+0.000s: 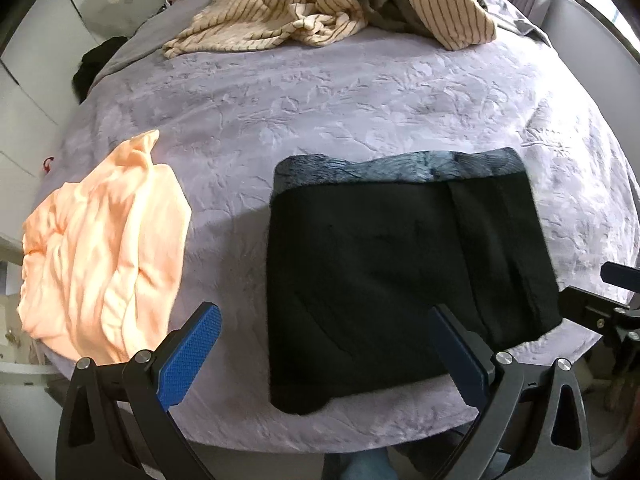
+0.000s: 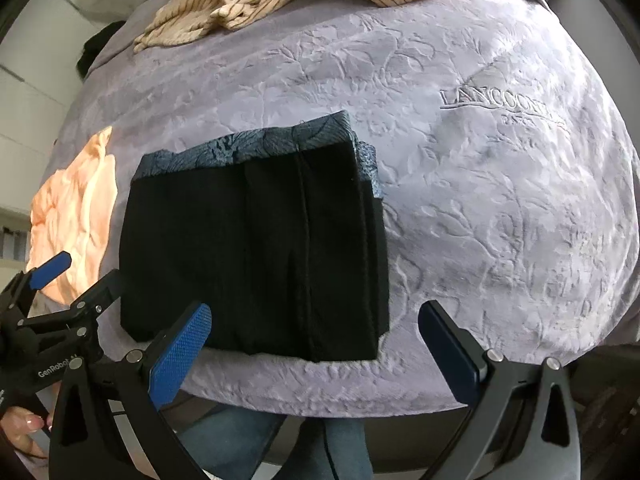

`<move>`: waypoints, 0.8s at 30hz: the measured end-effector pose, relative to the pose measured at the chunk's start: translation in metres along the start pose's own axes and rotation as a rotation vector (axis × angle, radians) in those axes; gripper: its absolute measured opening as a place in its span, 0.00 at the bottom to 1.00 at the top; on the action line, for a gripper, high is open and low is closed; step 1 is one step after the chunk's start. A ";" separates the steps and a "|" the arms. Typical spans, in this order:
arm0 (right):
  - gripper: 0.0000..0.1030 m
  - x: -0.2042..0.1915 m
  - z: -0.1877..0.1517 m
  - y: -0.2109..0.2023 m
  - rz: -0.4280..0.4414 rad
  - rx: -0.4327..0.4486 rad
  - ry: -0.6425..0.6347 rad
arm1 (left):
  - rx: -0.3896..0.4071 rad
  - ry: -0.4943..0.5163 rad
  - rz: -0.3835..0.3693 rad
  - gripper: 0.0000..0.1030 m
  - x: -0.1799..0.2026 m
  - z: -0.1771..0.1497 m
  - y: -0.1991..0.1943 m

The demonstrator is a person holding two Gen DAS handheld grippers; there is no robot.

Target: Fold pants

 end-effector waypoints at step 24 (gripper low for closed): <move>1.00 0.003 -0.024 -0.024 -0.012 0.004 -0.076 | 0.035 -0.049 0.093 1.00 0.015 -0.029 -0.035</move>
Point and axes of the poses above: each gripper's, at about its wrist camera, not at the fingertips, and y roughly the way its jaws point, x to its right, z to its top, the point moved 2 cm from there along y, roughly the way its jaws point, and after that the axes turned 3 degrees about x, right-handed, at the moved point
